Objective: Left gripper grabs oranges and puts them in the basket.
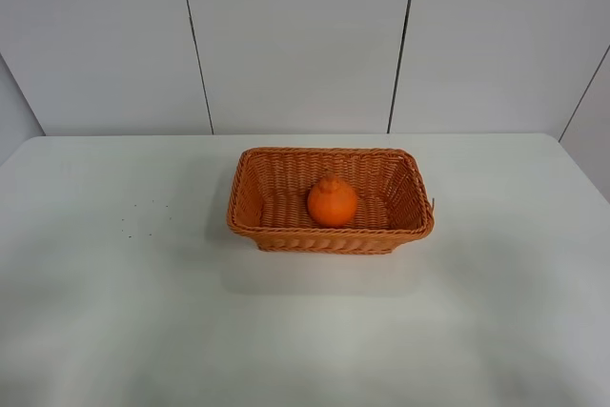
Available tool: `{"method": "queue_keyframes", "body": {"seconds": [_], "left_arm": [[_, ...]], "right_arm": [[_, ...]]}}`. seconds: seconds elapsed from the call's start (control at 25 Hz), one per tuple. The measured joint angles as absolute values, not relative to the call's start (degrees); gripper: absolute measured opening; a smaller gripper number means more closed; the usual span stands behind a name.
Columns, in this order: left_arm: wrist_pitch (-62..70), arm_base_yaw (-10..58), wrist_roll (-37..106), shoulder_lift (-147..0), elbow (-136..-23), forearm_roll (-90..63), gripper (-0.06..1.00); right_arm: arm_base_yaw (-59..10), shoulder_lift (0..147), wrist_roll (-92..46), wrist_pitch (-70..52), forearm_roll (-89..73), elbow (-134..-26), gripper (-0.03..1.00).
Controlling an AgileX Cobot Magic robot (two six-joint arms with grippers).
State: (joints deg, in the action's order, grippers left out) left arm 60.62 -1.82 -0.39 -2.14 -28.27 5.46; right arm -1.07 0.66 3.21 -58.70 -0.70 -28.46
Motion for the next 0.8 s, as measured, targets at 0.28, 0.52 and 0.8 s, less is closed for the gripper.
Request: {"method": "queue_keyframes", "body": {"seconds": [0.28,0.52,0.8], "left_arm": [[60.51,-1.82,0.0,0.21,-28.27,5.46,0.86],[60.51,-1.82,0.0,0.21,-28.27,5.46,0.86],[60.51,-1.82,0.0,0.21,-28.27,5.46,0.86]], "right_arm": [[-1.07,0.66,3.21,-58.7,-0.7,-28.46,0.69],[-1.07,0.66,3.21,-58.7,-0.7,-28.46,0.69],[-1.07,0.66,3.21,-58.7,-0.7,-28.46,0.69]]}}
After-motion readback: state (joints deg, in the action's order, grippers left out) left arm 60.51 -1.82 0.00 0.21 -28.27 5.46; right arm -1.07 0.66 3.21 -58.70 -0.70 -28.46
